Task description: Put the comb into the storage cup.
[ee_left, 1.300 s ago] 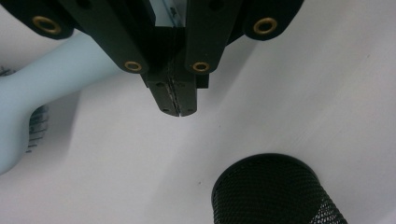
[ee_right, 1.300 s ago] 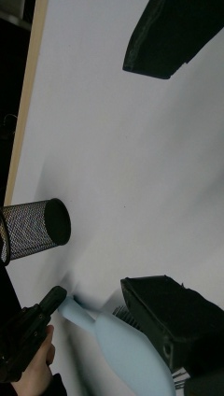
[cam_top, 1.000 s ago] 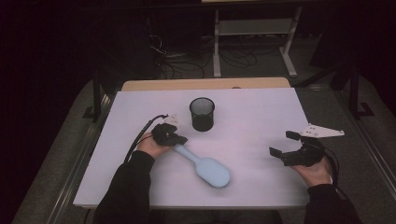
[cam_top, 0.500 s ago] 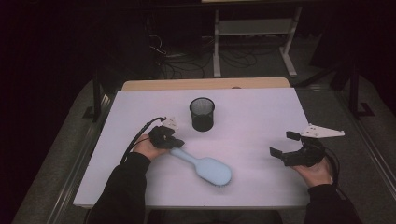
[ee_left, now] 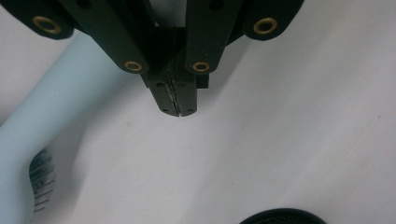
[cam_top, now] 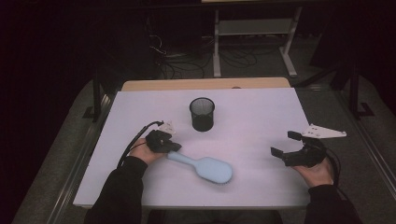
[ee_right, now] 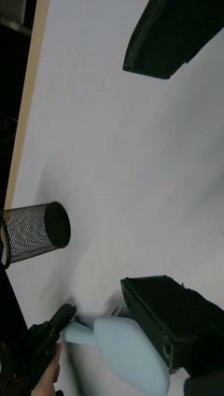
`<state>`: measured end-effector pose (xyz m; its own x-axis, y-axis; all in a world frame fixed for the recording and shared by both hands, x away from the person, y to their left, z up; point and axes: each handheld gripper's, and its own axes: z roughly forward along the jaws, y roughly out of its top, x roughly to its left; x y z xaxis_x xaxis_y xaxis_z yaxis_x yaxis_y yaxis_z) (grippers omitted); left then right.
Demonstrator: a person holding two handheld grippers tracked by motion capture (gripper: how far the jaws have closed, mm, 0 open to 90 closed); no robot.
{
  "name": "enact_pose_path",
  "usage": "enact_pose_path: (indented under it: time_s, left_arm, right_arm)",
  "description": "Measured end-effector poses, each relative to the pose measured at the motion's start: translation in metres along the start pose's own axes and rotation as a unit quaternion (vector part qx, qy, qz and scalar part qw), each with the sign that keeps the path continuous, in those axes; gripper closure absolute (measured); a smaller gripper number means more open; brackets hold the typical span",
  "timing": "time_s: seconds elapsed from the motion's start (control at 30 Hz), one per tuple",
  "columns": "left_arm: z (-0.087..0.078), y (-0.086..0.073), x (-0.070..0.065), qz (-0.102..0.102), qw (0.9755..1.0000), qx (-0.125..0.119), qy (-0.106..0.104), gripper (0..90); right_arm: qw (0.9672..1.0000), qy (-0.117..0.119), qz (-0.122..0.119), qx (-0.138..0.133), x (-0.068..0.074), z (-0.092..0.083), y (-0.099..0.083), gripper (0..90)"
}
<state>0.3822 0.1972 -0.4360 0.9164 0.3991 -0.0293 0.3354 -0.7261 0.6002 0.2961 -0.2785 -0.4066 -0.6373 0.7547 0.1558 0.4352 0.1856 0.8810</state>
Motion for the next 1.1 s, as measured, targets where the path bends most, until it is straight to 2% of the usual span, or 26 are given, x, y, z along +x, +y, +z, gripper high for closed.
enact_pose_path:
  time_s: [0.23,0.53,1.1]
  left_arm:
    - [-0.002,-0.005,-0.005,0.005,1.0000,-0.002,-0.001,90.0]
    - [-0.006,-0.012,-0.012,0.009,0.9999,-0.006,0.004,90.0]
    - [-0.011,-0.019,-0.023,0.017,0.9998,-0.007,0.001,90.0]
  right_arm:
    - [1.0000,-0.003,-0.001,0.000,0.000,0.000,0.000,0.0]
    - [0.9999,-0.011,-0.001,-0.013,0.000,-0.006,0.000,0.0]
    - [1.0000,-0.006,0.001,-0.005,0.001,-0.003,-0.002,0.0]
